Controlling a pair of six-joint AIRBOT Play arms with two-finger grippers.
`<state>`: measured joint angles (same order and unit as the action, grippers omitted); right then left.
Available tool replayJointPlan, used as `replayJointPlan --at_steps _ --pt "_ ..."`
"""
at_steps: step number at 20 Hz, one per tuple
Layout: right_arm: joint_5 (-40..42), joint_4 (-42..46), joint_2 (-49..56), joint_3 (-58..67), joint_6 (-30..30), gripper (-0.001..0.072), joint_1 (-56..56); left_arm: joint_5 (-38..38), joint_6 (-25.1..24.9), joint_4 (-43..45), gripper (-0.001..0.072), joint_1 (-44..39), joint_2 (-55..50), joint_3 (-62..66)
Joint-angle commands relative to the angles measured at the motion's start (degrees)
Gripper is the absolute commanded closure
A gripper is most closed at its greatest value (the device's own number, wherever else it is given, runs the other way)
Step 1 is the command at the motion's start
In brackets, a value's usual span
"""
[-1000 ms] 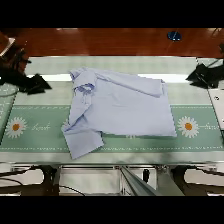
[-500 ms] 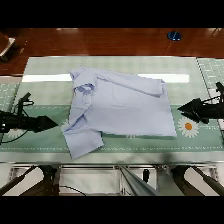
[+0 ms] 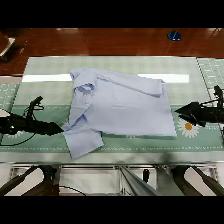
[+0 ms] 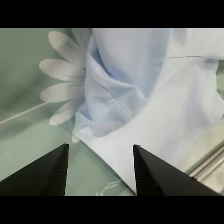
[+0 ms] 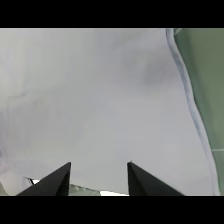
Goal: Fold the shirts.
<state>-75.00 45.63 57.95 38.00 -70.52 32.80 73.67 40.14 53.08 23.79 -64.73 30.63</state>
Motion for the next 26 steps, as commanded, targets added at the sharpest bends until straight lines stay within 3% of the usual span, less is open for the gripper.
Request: replayJointPlan --at_steps 1,8,11,12,14,18,20,26 --pt "0.0 -0.2 -0.1 -0.2 -0.1 0.0304 0.0 -3.2 -0.7 0.3 0.0221 -0.9 0.0 -0.1" --pt "-0.1 -1.4 -0.1 -0.2 -0.8 0.0304 0.0 -5.0 -0.2 -2.7 0.0221 -4.4 -5.6 -0.1" --pt "1.4 -2.7 -0.1 -0.2 -0.8 0.0304 0.0 -6.7 2.2 -2.8 0.0232 -6.3 -7.2 -0.1" --pt "3.1 -2.4 -0.1 -0.2 -1.3 0.0304 0.4 -7.6 3.8 -2.8 0.0283 -6.6 -7.4 -0.1" --pt "5.9 0.0 -0.1 -0.2 -3.8 0.0304 2.9 -8.0 6.2 -3.5 0.0674 -6.6 -7.4 0.1" --pt "3.4 18.6 0.0 -0.3 -13.2 0.0304 6.1 -7.1 6.2 -8.2 0.0686 -6.6 -7.3 0.3" --pt "-0.3 24.6 0.2 -1.7 -13.4 0.0304 6.1 -7.2 6.2 -9.9 0.0686 -6.6 -7.3 0.3" --pt "0.5 19.1 0.2 -5.3 -10.3 0.0304 5.9 -7.3 6.2 -11.8 0.0686 -6.6 -7.3 0.2"
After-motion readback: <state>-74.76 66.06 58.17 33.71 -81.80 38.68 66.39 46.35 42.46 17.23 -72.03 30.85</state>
